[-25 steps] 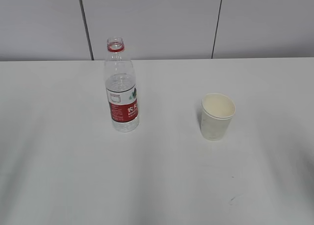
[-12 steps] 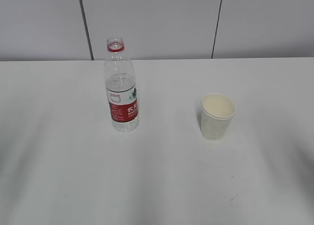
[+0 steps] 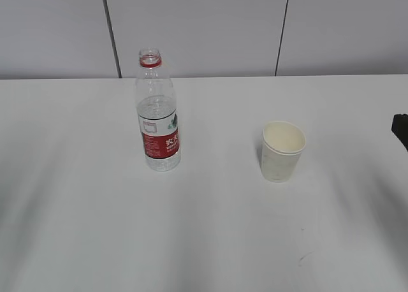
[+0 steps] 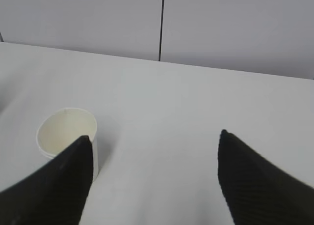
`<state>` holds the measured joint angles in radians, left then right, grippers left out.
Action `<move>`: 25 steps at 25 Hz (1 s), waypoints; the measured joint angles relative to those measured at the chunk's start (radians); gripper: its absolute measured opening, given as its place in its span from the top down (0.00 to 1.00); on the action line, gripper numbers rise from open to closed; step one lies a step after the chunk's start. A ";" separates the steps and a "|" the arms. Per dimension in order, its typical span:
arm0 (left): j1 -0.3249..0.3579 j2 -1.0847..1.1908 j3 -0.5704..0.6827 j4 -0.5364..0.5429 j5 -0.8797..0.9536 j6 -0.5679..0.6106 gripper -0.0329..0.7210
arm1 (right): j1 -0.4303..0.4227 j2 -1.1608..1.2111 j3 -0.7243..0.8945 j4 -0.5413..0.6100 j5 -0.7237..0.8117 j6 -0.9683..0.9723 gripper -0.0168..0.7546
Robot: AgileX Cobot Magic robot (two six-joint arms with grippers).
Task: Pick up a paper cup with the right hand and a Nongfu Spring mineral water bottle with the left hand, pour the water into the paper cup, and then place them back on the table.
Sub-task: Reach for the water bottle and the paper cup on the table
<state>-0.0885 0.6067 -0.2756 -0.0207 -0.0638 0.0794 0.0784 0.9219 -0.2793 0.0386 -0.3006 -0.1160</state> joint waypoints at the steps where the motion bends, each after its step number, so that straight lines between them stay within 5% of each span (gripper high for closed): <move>1: 0.000 0.005 0.000 0.000 -0.006 0.000 0.22 | 0.000 0.019 0.000 0.000 -0.027 0.000 0.22; 25: 0.000 0.353 0.000 -0.003 -0.337 -0.014 0.22 | 0.000 0.208 0.000 -0.004 -0.271 0.027 0.22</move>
<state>-0.0885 0.9593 -0.2756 -0.0236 -0.4008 0.0652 0.0784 1.1294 -0.2793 0.0349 -0.5713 -0.0890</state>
